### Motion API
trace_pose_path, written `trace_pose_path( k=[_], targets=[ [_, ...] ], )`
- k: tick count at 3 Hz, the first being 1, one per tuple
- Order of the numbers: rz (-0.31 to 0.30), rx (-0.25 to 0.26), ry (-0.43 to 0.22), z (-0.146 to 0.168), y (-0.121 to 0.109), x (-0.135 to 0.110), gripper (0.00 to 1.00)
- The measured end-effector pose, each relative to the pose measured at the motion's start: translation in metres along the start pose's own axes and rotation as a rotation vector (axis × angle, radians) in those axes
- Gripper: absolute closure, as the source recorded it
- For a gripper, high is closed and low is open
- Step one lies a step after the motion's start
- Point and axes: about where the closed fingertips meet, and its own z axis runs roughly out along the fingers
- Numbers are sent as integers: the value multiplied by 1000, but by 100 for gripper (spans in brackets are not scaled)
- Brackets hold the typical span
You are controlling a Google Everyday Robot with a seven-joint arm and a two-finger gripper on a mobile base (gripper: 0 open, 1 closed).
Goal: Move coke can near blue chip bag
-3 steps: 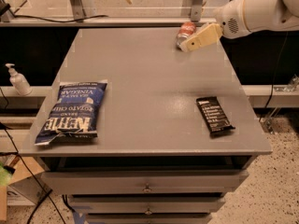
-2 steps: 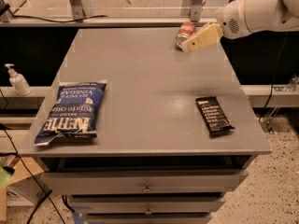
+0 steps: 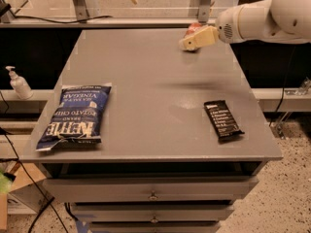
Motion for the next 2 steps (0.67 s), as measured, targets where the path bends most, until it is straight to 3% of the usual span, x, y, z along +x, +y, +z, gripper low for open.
trace_pose_path(
  k=[2],
  targets=[
    [148, 141, -51, 50, -46, 21, 0]
  ],
)
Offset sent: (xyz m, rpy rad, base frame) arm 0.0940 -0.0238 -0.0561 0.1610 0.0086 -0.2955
